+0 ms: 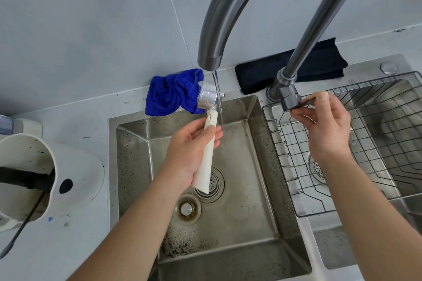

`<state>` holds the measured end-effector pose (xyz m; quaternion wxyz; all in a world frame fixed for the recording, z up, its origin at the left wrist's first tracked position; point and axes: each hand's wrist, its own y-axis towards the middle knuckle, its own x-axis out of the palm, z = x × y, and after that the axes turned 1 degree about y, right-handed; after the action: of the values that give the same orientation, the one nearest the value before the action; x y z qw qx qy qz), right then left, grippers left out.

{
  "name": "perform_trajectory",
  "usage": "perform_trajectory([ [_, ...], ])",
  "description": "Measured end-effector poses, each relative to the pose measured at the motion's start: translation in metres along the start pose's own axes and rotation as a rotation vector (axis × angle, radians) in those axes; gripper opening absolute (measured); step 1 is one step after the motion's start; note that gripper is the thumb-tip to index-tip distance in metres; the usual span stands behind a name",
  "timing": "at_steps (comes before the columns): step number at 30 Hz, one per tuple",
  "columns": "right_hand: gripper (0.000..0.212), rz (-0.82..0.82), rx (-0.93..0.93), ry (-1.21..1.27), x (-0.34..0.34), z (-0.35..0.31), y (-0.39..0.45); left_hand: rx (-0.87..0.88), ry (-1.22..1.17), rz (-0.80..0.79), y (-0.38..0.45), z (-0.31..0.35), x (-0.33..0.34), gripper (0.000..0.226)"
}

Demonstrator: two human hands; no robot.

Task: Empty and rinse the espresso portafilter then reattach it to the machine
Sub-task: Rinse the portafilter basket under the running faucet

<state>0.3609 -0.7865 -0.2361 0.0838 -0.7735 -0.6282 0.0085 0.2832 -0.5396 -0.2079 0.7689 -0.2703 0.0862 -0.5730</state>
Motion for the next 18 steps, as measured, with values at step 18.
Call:
perform_trajectory([
  [18,0.027,-0.001,0.001,-0.010,0.001,-0.004,-0.001,-0.058,-0.150,0.033,0.025,0.029,0.032,0.009],
])
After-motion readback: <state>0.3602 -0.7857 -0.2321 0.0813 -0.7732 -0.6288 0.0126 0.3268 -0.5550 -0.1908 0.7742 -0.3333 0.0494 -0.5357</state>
